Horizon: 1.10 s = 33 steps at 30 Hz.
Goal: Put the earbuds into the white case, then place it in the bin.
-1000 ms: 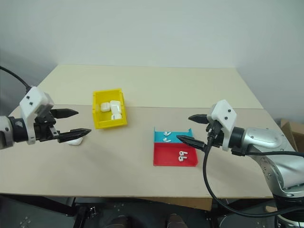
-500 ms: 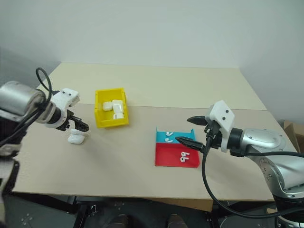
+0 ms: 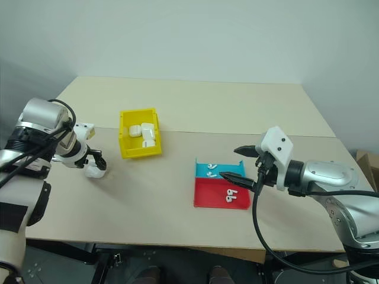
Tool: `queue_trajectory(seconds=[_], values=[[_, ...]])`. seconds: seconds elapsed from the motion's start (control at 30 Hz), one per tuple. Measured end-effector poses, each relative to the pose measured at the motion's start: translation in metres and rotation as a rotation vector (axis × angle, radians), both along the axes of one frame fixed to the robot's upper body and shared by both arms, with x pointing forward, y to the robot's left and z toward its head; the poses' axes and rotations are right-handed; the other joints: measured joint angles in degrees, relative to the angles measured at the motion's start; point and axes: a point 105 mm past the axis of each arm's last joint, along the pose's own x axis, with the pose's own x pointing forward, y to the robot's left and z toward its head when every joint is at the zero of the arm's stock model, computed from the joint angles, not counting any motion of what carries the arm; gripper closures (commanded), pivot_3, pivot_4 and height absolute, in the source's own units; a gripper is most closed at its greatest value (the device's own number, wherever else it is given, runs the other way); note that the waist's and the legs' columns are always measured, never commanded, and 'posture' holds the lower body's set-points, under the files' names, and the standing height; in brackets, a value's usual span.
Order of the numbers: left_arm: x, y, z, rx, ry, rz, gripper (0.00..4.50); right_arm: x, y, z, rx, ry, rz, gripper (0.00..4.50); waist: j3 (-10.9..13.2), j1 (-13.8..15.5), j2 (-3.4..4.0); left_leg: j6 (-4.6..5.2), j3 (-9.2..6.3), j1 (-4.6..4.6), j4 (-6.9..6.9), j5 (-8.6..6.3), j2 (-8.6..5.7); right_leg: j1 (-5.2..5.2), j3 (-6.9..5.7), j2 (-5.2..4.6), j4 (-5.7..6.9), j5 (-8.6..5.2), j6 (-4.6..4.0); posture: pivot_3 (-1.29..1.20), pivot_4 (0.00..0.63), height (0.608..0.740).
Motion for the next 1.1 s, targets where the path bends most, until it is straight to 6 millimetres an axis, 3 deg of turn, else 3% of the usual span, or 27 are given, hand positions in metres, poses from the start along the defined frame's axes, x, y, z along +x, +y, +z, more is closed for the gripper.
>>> queue_trajectory(seconds=[0.27, 0.37, 0.5, 0.7, 0.8, 0.97, 1.1], values=[[0.007, 0.0, -0.016, 0.007, 0.008, -0.056, 0.0, -0.003, 0.0, 0.001, -0.007, -0.012, -0.006, 0.05, -0.03, 0.1, 0.05, -0.01, -0.02, 0.02, 0.01, 0.01, -0.07, 0.07, -0.02, -0.06, 0.01, 0.0, 0.01, 0.0, 0.15, 0.74], [0.012, -0.003, -0.019, 0.003, -0.011, -0.089, 0.56, -0.003, 0.0, 0.001, -0.003, -0.012, -0.011, 0.01, -0.08, 0.31, 0.14, -0.01, -0.04, 0.21, 0.01, 0.02, -0.11, 0.22, -0.03, -0.1, 0.05, 0.0, 0.01, 0.0, 0.15, 0.74], [0.015, -0.004, -0.022, 0.006, -0.022, -0.116, 1.73, -0.005, 0.001, 0.004, -0.015, -0.028, -0.005, 0.01, -0.08, 0.18, 0.14, -0.01, -0.06, 0.58, 0.0, 0.02, -0.11, 0.64, -0.05, -0.1, 0.0, -0.02, 0.04, 0.0, 0.15, 0.74], [0.009, 0.006, -0.021, -0.003, -0.054, -0.161, 1.74, -0.007, -0.002, 0.007, -0.025, -0.043, -0.023, 0.01, -0.07, -0.75, 0.13, -0.01, -0.09, 0.6, -0.02, 0.02, -0.08, 0.66, -0.05, -0.1, 0.02, -0.02, 0.03, 0.0, 0.15, 0.74], [-0.002, 0.008, -0.004, -0.054, -0.177, -0.276, 1.74, -0.006, -0.004, 0.007, -0.024, -0.043, -0.035, 0.01, -0.02, -1.64, 0.04, -0.02, -0.08, 0.41, -0.03, 0.02, -0.03, 0.49, -0.05, -0.11, -0.01, -0.02, 0.03, 0.0, 0.15, 0.74], [-0.026, -0.027, 0.056, -0.193, -0.641, -0.624, 1.74, -0.005, -0.005, 0.006, -0.015, -0.038, -0.047, 0.01, -0.04, -1.17, 0.07, -0.02, -0.04, 0.24, -0.02, 0.02, -0.03, 0.32, -0.1, -0.21, 0.01, 0.0, 0.01, 0.0, 0.15, 0.74], [-0.042, -0.054, 0.076, -0.353, -0.974, -0.722, 1.74, -0.003, -0.003, 0.006, 0.006, -0.034, -0.044, 0.01, -0.04, -0.21, 0.07, -0.02, -0.05, 0.73, 0.11, 0.02, -0.06, 0.97, -0.17, -0.24, -0.08, 0.0, 0.03, 0.0, 0.15, 0.74]])
